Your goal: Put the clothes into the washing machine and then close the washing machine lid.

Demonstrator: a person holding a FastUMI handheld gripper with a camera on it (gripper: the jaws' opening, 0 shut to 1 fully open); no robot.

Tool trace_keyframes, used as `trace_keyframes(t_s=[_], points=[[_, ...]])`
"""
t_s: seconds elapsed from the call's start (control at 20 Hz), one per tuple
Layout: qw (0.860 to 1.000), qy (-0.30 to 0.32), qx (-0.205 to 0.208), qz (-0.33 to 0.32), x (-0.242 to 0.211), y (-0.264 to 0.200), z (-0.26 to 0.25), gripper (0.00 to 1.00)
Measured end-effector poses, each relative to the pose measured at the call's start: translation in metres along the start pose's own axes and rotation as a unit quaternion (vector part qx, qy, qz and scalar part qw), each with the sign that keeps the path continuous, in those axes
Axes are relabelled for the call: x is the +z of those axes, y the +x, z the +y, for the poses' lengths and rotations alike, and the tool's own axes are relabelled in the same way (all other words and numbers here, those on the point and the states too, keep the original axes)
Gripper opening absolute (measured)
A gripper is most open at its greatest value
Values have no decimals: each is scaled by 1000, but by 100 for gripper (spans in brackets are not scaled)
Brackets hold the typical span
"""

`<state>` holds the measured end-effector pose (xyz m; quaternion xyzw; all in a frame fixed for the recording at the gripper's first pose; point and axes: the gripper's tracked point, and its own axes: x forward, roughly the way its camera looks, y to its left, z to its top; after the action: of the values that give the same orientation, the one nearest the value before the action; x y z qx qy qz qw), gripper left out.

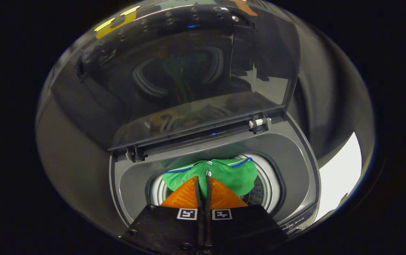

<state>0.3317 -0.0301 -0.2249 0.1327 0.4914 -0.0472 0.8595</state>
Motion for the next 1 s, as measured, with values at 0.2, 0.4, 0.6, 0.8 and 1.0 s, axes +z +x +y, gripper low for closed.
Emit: trace_keyframes(t_s=[0.2,0.4,0.6,0.8,1.0], points=[[1000,3,-11,7,-7,9,-3,1],[1000,3,-11,4,-6,8,-5,1],[999,22,21,15,-4,2,6,55],[1000,-6,-7,-1,-2,5,-6,96],[1000,-8,-6,-12,2,-2,-7,96]])
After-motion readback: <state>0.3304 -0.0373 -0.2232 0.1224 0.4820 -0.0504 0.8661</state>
